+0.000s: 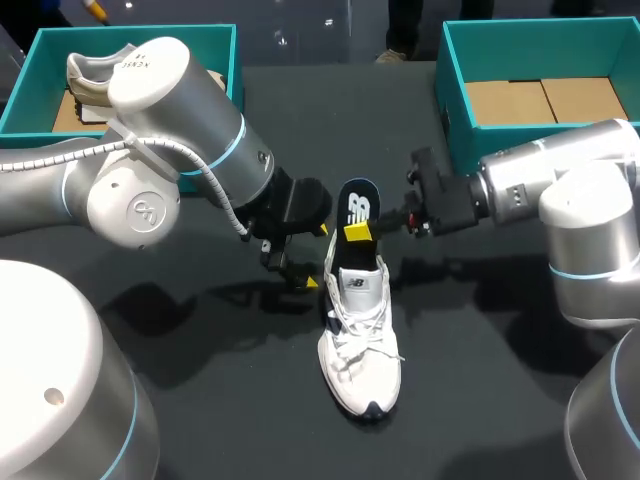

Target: Take the shoe out of the shoebox, open the shoe tongue, remove and reinsert the insole, then place the shoe into the shoebox

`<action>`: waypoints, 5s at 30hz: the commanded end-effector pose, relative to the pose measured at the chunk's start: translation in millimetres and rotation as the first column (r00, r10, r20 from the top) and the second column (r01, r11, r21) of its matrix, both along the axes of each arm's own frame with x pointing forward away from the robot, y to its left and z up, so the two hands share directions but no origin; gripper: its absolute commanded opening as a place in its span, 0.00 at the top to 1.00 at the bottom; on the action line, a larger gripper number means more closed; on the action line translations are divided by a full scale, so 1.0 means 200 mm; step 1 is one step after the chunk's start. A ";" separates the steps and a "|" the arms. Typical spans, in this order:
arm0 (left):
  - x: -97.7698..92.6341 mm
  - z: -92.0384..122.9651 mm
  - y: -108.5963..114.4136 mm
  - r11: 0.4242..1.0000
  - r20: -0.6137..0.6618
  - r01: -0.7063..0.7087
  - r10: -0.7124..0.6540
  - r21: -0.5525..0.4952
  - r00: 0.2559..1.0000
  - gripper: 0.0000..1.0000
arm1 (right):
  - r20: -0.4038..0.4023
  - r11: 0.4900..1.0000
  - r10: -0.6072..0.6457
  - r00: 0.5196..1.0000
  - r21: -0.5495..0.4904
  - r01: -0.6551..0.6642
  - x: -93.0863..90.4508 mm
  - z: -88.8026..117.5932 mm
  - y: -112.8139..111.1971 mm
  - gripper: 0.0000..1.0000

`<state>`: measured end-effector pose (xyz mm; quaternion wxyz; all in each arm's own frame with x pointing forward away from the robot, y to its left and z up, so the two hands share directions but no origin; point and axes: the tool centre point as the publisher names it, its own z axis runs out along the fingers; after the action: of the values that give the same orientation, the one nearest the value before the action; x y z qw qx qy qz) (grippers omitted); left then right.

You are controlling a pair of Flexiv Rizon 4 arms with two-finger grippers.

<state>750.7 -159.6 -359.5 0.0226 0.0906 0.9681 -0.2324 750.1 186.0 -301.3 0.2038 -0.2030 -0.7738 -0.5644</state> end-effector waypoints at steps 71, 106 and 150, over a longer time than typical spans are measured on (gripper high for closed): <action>0.00 0.00 -0.01 1.000 0.001 0.000 0.000 0.003 1.000 0.00 | -0.149 0.997 -0.026 0.988 -0.082 0.014 0.00 -0.18 -0.02 1.00; 0.08 0.24 0.21 0.992 0.056 0.108 -0.105 -0.061 0.993 0.00 | -0.145 0.971 -0.133 0.981 -0.217 0.100 -0.03 -0.04 -0.23 0.60; 0.29 0.64 0.68 0.899 0.036 0.438 -0.438 0.008 0.898 0.00 | -0.145 0.516 -0.595 0.790 -0.823 0.238 0.06 0.34 -0.49 1.00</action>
<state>810.3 -24.9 -231.0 -0.0129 0.3103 0.9221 -0.2309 764.8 83.9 -237.2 0.1642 -0.5543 -0.7929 -0.1925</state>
